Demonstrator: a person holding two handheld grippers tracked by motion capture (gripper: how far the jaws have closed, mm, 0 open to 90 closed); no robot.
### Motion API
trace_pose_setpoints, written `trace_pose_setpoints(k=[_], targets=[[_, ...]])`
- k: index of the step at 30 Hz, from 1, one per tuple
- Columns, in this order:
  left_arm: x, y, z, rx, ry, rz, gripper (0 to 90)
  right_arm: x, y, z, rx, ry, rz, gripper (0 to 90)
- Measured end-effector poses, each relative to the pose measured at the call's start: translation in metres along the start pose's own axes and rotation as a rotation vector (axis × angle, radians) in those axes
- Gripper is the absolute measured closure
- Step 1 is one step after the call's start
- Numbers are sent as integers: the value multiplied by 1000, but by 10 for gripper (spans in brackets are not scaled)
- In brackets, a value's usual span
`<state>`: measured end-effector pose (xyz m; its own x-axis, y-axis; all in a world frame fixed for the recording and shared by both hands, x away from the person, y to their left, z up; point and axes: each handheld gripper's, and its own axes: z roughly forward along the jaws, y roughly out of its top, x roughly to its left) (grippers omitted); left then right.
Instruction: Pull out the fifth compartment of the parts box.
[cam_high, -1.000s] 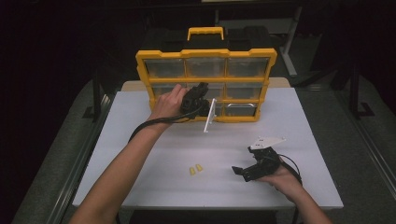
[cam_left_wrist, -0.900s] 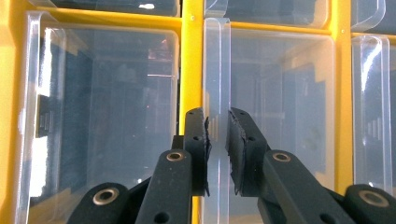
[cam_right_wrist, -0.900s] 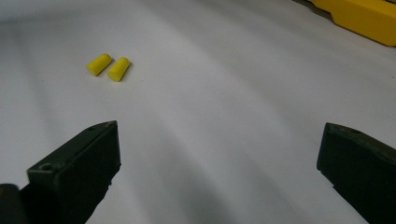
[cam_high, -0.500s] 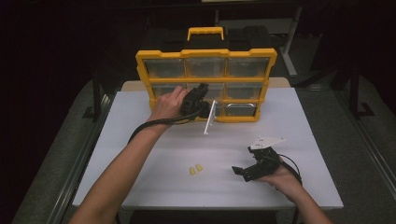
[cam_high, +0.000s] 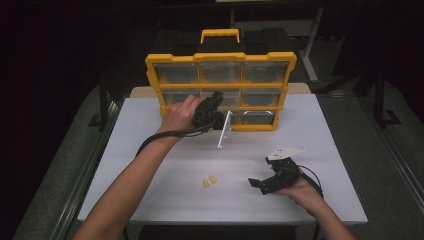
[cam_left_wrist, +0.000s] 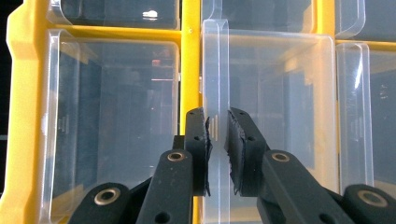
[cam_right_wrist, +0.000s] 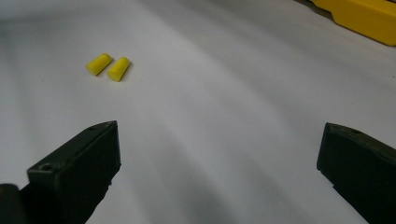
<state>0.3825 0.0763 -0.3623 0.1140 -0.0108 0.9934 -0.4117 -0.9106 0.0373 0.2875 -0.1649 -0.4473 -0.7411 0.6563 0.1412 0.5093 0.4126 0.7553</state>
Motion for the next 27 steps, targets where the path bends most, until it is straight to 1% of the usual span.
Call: trace_pose_setpoints(k=[18, 24, 27], targets=[[-2, 3, -13, -13, 4, 1, 787, 0, 0, 1, 1, -3, -1, 0], [-4, 5, -19, -16, 7, 9, 787, 0, 0, 1, 0, -3, 0, 0], [-4, 5, -21, -21, 9, 1, 787, 0, 0, 0, 0, -2, 0, 0]])
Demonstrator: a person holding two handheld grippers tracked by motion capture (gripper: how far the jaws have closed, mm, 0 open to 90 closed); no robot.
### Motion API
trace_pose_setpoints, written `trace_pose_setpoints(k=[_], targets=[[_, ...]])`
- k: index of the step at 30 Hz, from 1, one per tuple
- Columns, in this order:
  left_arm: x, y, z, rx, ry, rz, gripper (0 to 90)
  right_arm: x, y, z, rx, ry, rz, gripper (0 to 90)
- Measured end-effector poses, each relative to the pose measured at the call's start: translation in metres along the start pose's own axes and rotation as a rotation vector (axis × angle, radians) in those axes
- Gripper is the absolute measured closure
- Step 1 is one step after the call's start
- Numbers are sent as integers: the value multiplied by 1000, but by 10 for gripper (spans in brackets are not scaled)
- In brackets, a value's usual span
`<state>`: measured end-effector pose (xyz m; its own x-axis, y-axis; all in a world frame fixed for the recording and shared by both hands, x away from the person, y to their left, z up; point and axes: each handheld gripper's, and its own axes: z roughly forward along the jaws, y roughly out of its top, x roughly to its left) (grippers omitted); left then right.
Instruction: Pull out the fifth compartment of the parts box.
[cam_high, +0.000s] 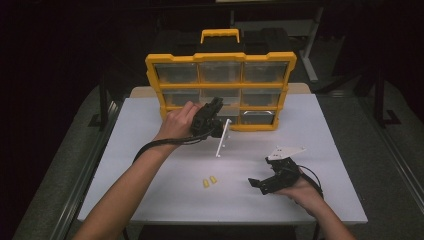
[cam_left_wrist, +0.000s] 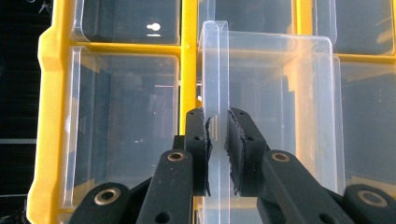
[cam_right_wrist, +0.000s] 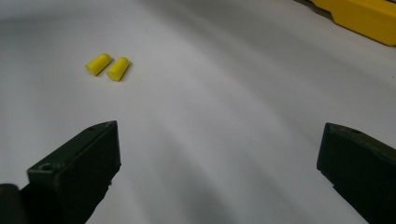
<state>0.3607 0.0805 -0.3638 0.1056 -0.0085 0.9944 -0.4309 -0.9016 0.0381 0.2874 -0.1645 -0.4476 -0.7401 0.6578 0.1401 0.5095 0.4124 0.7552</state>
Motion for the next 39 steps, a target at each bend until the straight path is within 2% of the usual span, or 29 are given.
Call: trace_pose_setpoints(k=[39], targets=[[-5, 11, -35, -42, 11, 10, 788, 0, 0, 0, 1, -1, 0, 0]])
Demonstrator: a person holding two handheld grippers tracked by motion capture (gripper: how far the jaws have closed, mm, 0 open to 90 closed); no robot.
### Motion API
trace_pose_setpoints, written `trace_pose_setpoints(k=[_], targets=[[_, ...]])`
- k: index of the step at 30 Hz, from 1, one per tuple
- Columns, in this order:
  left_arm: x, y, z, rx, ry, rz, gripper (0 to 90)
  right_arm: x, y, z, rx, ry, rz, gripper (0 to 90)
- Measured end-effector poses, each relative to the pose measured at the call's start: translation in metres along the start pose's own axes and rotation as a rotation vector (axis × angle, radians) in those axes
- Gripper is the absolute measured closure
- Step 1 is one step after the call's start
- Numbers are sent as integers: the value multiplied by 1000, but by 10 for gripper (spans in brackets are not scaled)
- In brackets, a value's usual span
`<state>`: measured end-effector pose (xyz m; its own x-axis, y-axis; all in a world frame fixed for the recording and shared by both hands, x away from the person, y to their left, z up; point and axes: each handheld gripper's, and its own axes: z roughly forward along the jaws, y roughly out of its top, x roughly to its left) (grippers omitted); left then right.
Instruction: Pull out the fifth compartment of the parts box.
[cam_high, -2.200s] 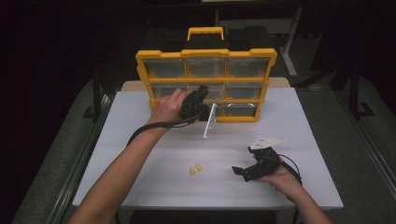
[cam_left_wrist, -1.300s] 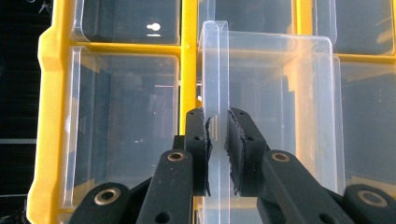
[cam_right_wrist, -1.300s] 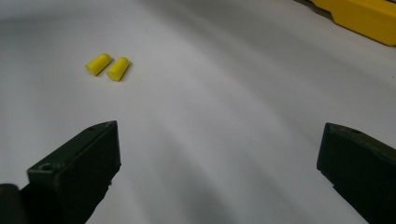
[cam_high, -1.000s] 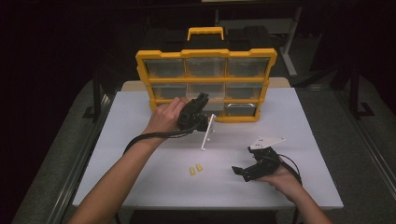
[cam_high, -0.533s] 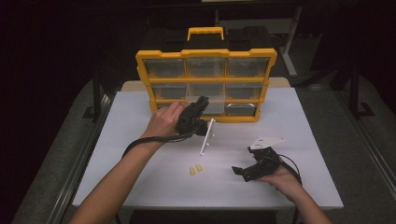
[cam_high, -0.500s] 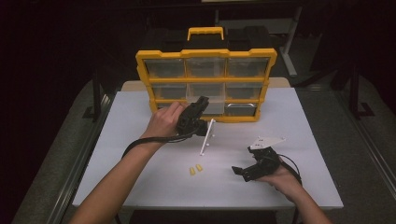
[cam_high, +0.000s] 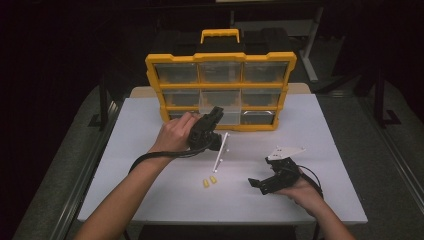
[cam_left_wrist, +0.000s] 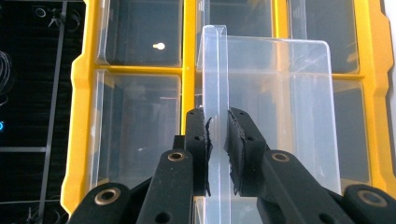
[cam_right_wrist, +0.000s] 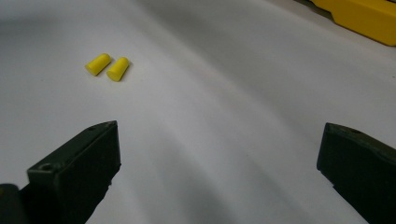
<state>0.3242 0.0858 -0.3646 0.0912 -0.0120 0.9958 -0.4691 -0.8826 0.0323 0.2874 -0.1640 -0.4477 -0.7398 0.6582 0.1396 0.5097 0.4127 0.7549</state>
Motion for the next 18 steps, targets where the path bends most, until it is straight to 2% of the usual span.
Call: trace_pose_setpoints(k=[18], targets=[[-7, -1, -7, -8, 6, 0, 776, 0, 0, 1, 3, 1, 4, 0]])
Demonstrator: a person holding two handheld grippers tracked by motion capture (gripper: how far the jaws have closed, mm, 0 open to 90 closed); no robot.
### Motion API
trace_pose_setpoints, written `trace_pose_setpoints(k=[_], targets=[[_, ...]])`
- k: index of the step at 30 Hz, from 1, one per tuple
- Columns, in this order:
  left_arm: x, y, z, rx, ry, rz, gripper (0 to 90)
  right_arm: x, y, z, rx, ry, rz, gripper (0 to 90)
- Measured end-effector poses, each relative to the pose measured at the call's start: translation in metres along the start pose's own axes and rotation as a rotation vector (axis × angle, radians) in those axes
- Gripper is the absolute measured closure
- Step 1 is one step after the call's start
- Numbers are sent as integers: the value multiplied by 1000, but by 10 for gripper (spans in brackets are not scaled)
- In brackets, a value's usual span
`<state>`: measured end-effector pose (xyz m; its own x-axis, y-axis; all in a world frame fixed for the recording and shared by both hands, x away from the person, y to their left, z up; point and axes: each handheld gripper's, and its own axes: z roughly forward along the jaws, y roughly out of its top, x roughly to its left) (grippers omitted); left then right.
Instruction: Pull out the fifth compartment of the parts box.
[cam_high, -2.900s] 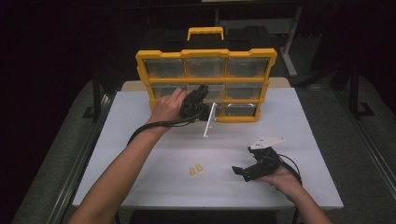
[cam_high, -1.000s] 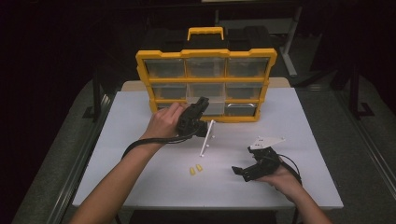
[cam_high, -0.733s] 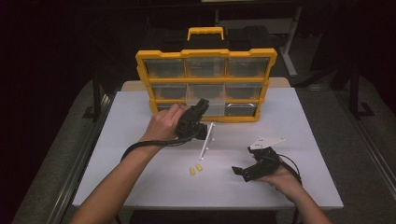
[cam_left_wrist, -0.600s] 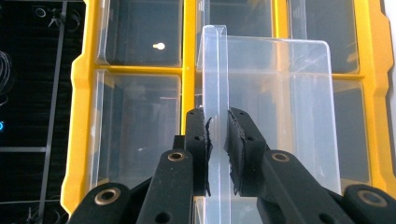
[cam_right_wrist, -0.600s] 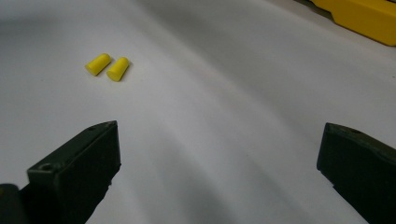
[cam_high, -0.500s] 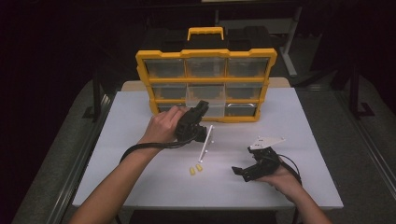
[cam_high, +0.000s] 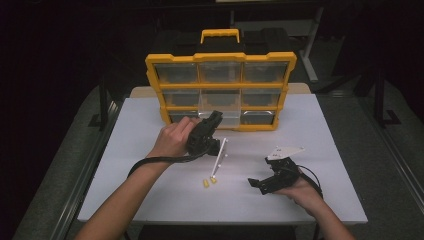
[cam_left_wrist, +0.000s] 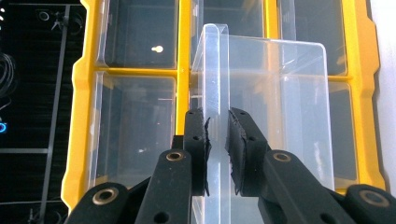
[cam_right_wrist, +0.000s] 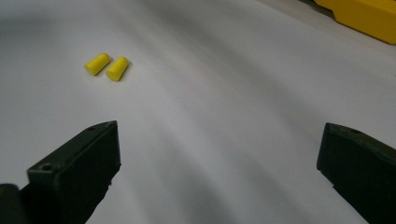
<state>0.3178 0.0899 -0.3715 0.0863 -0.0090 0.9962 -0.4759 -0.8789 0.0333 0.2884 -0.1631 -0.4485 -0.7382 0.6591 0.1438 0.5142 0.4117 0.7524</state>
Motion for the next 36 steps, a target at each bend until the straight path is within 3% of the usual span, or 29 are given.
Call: trace_pose_setpoints(k=[5, 15, 17, 19, 36], targets=[[-1, -1, -1, -4, 3, -3, 695, 0, 1, 1, -1, 4, 4, 0], [1, -7, -6, 11, 23, -13, 378, 1, 4, 5, 8, 19, 4, 0], [1, -7, -6, 11, 23, -13, 362, 1, 4, 5, 7, 19, 3, 0], [2, -7, -9, 13, 49, -15, 314, 1, 3, 3, 9, 18, 0, 0], [-13, -13, -28, 21, 70, -25, 236, 1, 2, 2, 7, 11, -10, 0]])
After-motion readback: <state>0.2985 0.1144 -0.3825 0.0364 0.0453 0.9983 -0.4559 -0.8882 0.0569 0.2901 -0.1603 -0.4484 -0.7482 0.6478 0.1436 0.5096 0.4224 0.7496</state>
